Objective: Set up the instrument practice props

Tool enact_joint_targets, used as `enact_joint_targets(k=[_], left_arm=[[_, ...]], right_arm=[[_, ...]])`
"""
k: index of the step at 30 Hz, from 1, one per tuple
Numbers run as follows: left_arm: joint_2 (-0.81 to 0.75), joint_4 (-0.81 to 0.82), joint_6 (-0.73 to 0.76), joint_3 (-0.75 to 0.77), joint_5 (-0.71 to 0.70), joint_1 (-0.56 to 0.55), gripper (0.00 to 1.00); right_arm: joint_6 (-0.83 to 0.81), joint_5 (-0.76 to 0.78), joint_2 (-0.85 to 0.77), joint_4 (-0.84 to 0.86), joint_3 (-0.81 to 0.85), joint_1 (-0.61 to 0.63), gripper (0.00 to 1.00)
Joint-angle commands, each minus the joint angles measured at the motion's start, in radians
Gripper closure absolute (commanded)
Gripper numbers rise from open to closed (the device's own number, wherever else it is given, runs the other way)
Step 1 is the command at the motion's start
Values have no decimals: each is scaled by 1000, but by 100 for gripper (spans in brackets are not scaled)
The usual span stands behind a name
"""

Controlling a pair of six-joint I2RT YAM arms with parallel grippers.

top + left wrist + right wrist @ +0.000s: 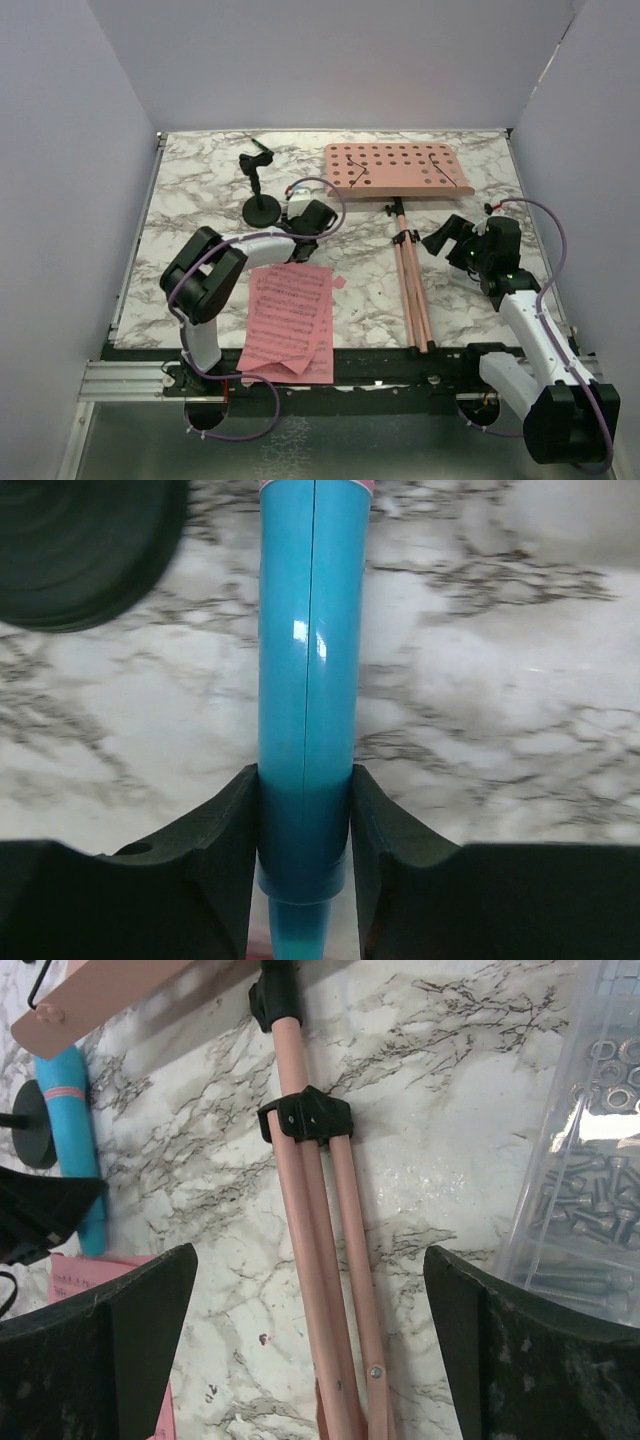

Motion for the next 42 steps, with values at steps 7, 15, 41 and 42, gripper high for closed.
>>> enact_joint_targets(k=[7,15,41,42], left_arm=[[-221,-55,95,-173,-34,96,57],[-330,-44,126,-112,88,96,12],[-125,218,-134,95,690,252,1],[-105,240,-146,101,708,260,1]], right_arm=[[-115,-246,133,88,-2,-3,0],[-117,-294,245,135,-38,-2,0],[-116,99,550,-5,114,296,26],[-113,101,559,-8,116,297,27]])
